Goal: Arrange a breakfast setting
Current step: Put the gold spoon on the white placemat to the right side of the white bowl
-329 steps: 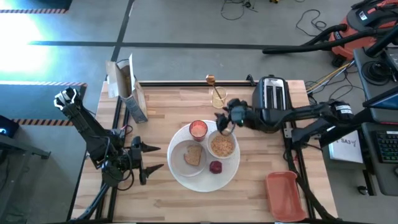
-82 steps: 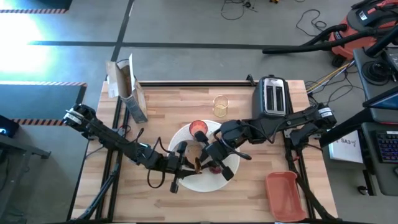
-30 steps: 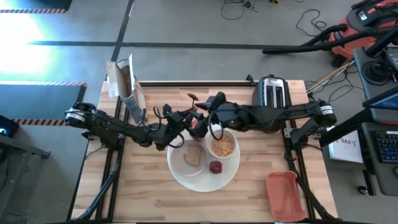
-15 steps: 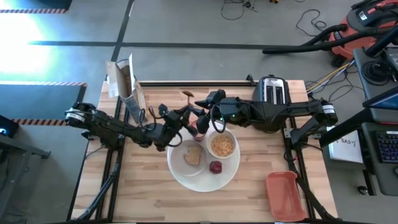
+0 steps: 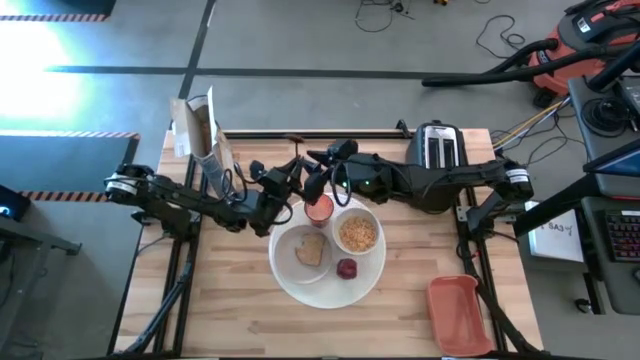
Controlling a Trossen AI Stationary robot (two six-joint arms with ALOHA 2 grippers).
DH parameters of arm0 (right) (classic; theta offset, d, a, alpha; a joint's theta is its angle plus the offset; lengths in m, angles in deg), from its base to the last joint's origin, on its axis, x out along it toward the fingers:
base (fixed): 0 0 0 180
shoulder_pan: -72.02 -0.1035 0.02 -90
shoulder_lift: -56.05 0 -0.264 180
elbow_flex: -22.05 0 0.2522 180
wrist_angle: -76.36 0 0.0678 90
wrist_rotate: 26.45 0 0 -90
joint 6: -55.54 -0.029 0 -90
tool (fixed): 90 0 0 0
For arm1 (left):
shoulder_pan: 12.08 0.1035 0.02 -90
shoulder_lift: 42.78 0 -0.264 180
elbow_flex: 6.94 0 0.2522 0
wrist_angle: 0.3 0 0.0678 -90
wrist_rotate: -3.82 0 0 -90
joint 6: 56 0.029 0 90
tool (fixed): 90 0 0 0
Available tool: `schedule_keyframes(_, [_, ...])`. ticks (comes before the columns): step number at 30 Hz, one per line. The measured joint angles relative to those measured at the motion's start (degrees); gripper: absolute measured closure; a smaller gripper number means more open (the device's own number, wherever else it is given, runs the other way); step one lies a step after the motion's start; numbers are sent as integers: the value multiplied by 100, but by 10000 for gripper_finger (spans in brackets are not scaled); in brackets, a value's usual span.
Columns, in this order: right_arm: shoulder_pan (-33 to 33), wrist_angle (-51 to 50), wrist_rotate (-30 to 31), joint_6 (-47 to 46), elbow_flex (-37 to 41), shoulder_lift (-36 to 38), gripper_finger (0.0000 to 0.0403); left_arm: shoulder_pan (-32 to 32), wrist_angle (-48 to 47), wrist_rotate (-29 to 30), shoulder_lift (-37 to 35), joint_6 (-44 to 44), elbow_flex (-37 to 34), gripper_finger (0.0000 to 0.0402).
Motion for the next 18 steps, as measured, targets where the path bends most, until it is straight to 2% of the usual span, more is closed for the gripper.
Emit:
schedule_keyframes(4, [130, 78, 6, -135, 0, -17, 258, 11, -14, -5, 97, 53, 176, 390])
schedule_keyframes(9, [173, 22, 0, -55, 0, -36, 258, 9, -92, -138, 597, 363, 694, 390])
schedule_keyframes(14, [170, -622, 137, 26, 2, 71, 261, 11, -90, 166, 972, 753, 1073, 390])
schedule_keyframes(18, [171, -740, 162, 24, 2, 113, 270, 15, -96, 244, 1038, 810, 1141, 390])
